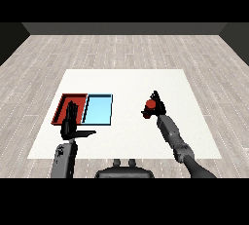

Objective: Pick the red can and put it in the red box

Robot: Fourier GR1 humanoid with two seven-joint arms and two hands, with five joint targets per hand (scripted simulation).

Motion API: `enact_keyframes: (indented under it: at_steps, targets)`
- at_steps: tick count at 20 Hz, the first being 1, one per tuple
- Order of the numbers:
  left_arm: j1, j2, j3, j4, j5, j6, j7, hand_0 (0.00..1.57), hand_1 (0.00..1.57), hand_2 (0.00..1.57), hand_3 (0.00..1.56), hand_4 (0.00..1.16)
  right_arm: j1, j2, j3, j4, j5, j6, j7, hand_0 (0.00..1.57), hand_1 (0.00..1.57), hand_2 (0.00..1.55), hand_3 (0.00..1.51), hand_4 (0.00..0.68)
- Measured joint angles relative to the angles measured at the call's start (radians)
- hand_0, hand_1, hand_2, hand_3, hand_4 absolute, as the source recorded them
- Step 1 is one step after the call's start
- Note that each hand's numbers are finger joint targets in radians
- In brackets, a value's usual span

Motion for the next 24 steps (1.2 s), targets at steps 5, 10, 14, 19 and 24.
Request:
enact_keyframes:
  at_steps: [5,10,14,19,24]
  targets:
    - [-0.027,-0.006,0.002,0.022,-0.004,0.013,0.005,0.00,0.00,0.00,0.00,0.00,0.009,0.008,0.003,-0.002,0.002,-0.010,0.009,0.81,0.81,0.92,0.80,0.000]
    - [-0.020,-0.009,-0.004,0.025,-0.011,0.015,-0.004,0.00,0.00,0.00,0.00,0.00,-0.011,-0.009,0.001,0.013,0.013,-0.062,0.022,1.49,1.49,1.47,1.44,0.663]
    - [-0.029,-0.013,-0.010,0.035,-0.022,0.023,-0.007,0.00,0.00,0.00,0.00,0.00,-0.017,-0.007,0.008,0.011,0.030,-0.106,0.018,1.49,1.49,1.46,1.44,0.661]
    - [-0.031,-0.004,0.000,0.058,-0.021,0.015,-0.022,0.00,0.00,0.00,0.00,0.00,0.007,-0.003,0.036,-0.054,0.052,-0.146,0.033,1.46,1.46,1.45,1.42,0.649]
    - [-0.037,-0.007,-0.010,0.068,-0.027,0.012,-0.031,0.00,0.00,0.00,0.00,0.00,0.043,0.005,0.060,-0.157,0.062,-0.170,0.060,1.46,1.46,1.45,1.41,0.659]
